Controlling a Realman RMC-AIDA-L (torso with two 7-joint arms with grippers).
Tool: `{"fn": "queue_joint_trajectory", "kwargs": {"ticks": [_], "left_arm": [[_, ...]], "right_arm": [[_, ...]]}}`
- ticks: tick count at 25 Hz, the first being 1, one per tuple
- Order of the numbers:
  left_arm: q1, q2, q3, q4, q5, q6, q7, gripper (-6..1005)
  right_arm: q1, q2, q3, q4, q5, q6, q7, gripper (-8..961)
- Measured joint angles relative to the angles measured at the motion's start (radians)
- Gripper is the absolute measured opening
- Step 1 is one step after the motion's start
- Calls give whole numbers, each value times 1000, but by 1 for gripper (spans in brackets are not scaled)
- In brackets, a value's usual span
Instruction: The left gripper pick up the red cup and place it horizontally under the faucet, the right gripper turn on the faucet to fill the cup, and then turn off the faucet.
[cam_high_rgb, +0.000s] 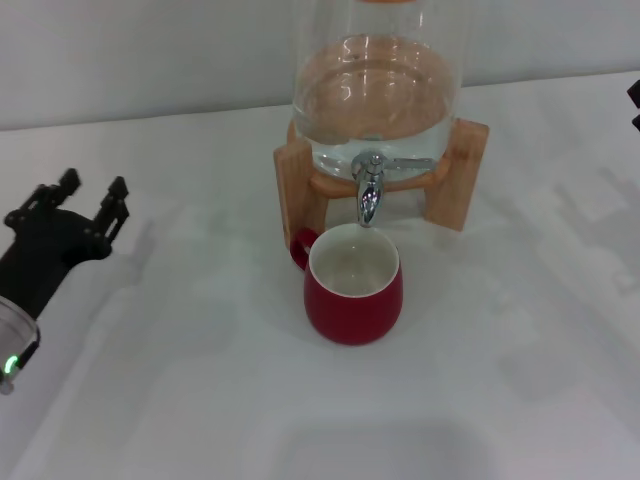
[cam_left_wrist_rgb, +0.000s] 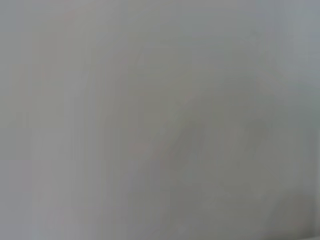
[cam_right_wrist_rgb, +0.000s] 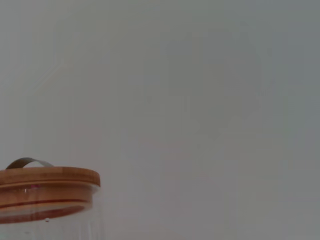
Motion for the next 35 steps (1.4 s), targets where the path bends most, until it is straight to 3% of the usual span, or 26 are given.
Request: {"fn": "queue_joint_trajectory", "kwargs": {"ticks": [7, 12, 17, 25, 35], "left_arm": [[50, -2, -98, -1, -2, 28, 23, 563], [107, -8, -156, -1, -3, 104, 59, 797], [172, -12, -189, 4, -3, 201, 91, 873], [264, -24, -194, 1, -122, 315, 208, 872], [284, -25, -191, 17, -178, 310, 183, 871]], "right_arm": [[10, 1, -3, -3, -1, 11, 5, 767], [26, 2, -27, -4, -6, 14, 30, 767], [39, 3, -87, -6, -7, 7, 34, 767], [41, 3, -197, -20, -8, 9, 58, 767], [56, 3, -294, -41, -9, 18, 73, 767]]}}
